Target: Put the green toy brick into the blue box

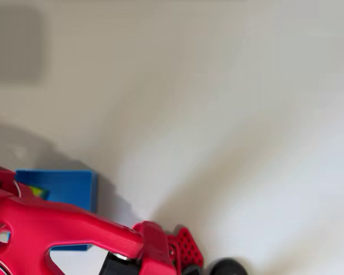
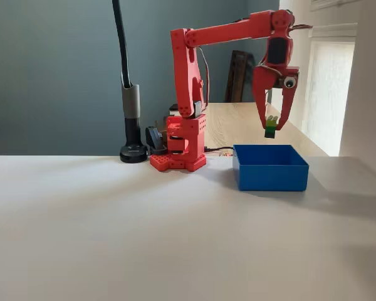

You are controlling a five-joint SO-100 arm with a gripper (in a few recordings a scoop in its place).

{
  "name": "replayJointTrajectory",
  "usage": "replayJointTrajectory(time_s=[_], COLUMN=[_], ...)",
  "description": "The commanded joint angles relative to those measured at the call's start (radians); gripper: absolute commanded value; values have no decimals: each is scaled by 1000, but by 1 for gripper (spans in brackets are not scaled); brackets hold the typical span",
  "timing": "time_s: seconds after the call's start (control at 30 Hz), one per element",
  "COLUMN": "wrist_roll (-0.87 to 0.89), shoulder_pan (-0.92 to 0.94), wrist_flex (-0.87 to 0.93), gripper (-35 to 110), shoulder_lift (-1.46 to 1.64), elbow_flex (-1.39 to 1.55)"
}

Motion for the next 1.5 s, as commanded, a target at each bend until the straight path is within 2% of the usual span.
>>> replayJointTrajectory(time_s=[0.0, 0.3, 0.6, 0.9, 1.0, 1.1, 1.47], wrist_roll=[46, 49, 77, -2, -6, -9, -6], shoulder_pan=[-69, -43, -28, -34, -29, -25, -25], wrist_flex=[31, 9, 2, 3, 6, 15, 34], gripper=[0, 0, 0, 0, 14, 21, 25], shoulder_lift=[74, 46, -233, -273, -273, -273, -267], elbow_flex=[9, -12, -178, -222, -210, -204, -236])
